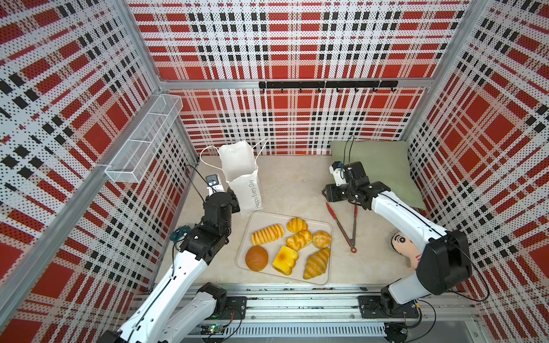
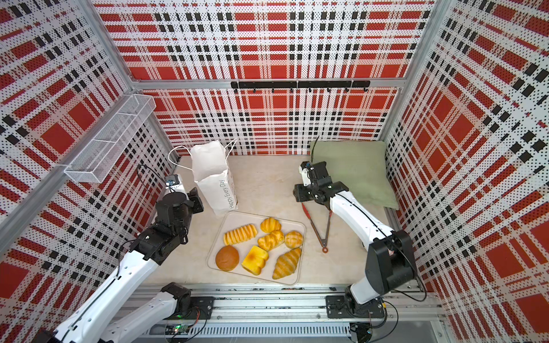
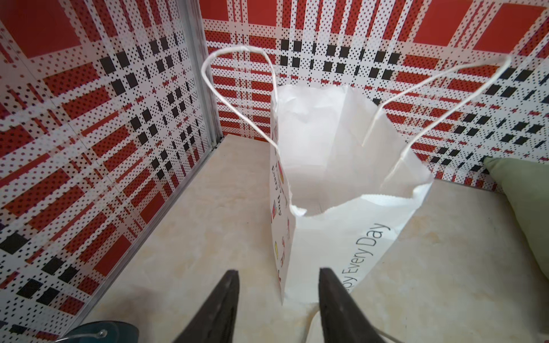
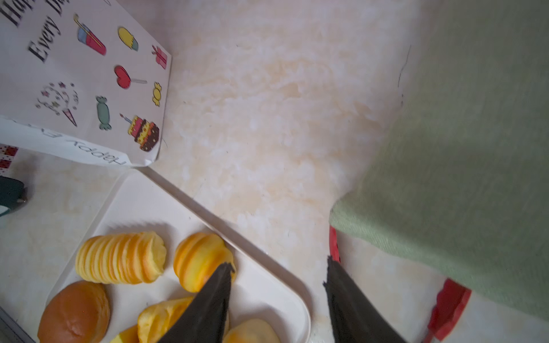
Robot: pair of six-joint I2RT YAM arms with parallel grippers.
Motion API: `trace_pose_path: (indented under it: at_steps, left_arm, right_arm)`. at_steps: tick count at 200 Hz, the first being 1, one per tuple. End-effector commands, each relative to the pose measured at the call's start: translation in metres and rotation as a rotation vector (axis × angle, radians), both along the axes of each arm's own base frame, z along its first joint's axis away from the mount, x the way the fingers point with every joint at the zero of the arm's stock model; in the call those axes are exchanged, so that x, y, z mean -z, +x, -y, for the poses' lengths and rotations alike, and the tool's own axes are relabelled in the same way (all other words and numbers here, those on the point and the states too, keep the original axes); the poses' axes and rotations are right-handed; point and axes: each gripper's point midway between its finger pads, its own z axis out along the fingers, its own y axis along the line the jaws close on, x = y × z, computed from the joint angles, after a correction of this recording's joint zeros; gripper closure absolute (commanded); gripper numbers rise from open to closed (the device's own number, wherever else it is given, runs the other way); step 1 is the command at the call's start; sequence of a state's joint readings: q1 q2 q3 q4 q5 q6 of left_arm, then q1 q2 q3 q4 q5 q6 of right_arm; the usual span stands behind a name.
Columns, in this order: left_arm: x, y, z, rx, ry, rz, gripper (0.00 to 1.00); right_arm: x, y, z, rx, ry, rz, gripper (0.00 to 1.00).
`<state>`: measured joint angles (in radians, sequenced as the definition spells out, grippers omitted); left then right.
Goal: Pack bread into a paper bag
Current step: Move the paper bag to the center of the board.
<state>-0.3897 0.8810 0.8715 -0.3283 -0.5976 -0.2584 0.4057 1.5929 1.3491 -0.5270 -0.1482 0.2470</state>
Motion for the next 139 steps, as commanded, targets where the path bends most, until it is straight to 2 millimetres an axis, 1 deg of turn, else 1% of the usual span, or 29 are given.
trace_pose_path:
  at_steps: [1, 11, 26, 42, 61, 95, 103, 105, 109, 139]
  left_arm:
    - [-0.017, 0.007, 0.003, -0.019, -0.006, 0.023, 0.51]
    - [-0.020, 0.010, 0.002, -0.039, -0.012, 0.029, 0.48]
    - [-0.033, 0.016, 0.000, -0.063, -0.021, 0.058, 0.43]
    - [-0.047, 0.026, 0.000, -0.061, -0.032, 0.057, 0.43]
    - [-0.052, 0.040, 0.000, -0.052, -0.060, -0.004, 0.43]
    - [-0.044, 0.059, -0.005, -0.033, -0.125, -0.064, 0.44]
    - [-0.042, 0.062, 0.000, -0.010, -0.132, -0.075, 0.45]
    - [-0.041, 0.063, -0.009, -0.030, -0.135, -0.078, 0.45]
    - [-0.039, 0.064, -0.012, -0.036, -0.137, -0.088, 0.45]
    - [-0.026, 0.066, -0.016, -0.044, -0.132, -0.145, 0.48]
  right_arm:
    - [-0.012, 0.022, -0.026, -0.054, -0.024, 0.028, 0.46]
    - [-0.008, 0.028, -0.030, -0.051, -0.038, 0.012, 0.47]
    - [-0.003, 0.033, -0.031, -0.040, -0.037, 0.004, 0.47]
    - [0.000, 0.032, -0.029, -0.031, -0.031, 0.013, 0.46]
    - [0.001, 0.029, -0.027, -0.028, -0.033, 0.018, 0.44]
    - [0.002, 0.025, -0.025, -0.027, -0.033, 0.015, 0.44]
    - [0.002, 0.024, -0.025, -0.026, -0.031, 0.015, 0.44]
    - [0.002, 0.024, -0.025, -0.024, -0.031, 0.017, 0.44]
    - [0.002, 0.024, -0.024, -0.023, -0.033, 0.017, 0.44]
    - [0.002, 0.018, -0.012, 0.002, -0.073, 0.027, 0.43]
